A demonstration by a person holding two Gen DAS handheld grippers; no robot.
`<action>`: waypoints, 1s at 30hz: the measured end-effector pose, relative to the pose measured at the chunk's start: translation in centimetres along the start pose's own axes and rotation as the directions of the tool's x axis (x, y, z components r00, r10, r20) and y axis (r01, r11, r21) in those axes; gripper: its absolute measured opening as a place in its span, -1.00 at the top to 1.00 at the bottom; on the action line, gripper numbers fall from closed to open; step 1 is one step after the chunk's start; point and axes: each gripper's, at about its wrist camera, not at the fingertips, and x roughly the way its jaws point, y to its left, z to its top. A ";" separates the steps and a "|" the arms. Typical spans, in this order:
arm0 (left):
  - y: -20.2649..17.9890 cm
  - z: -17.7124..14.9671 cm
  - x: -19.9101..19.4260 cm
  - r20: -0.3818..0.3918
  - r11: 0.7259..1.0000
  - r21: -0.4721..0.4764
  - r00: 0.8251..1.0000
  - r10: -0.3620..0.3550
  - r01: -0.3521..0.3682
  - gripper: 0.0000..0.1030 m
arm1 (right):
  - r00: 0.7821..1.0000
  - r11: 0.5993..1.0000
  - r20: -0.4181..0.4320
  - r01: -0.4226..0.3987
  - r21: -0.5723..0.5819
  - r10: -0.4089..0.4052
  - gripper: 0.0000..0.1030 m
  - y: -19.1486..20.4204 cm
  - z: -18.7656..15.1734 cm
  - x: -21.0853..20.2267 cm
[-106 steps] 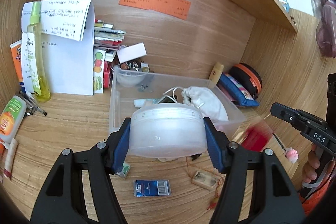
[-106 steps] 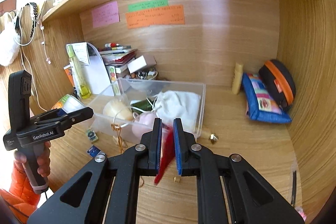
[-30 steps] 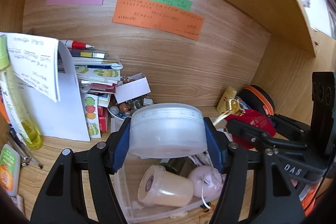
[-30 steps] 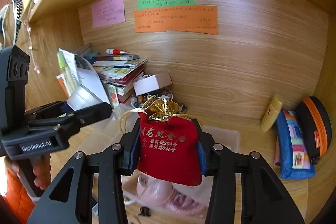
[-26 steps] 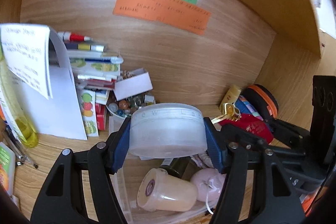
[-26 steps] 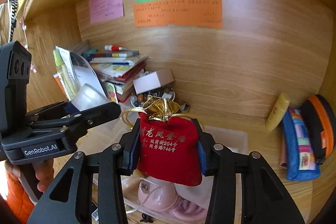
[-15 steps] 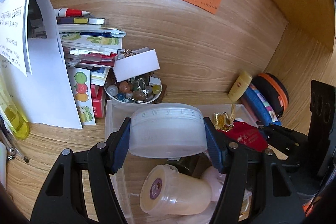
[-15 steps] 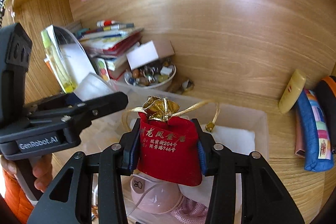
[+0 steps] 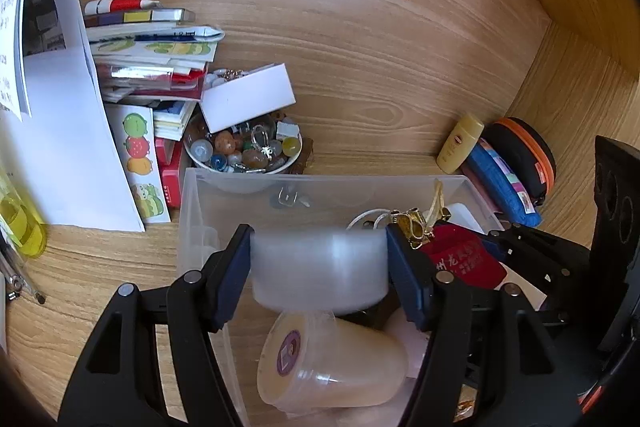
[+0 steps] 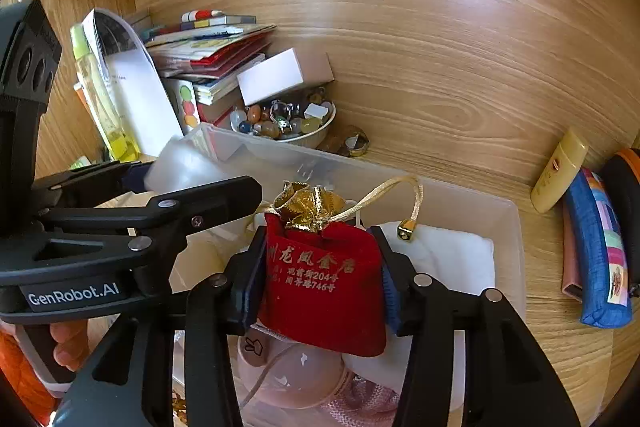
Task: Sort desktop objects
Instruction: 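Release the white container into the bin with left tool while right tool drops the red pouch inside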
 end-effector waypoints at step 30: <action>-0.2 -0.1 -6.9 0.189 1.000 0.006 0.982 -0.005 0.004 -0.84 | 0.999 0.997 0.046 0.031 -0.073 -0.027 -0.69 2.3 -0.6 -3.0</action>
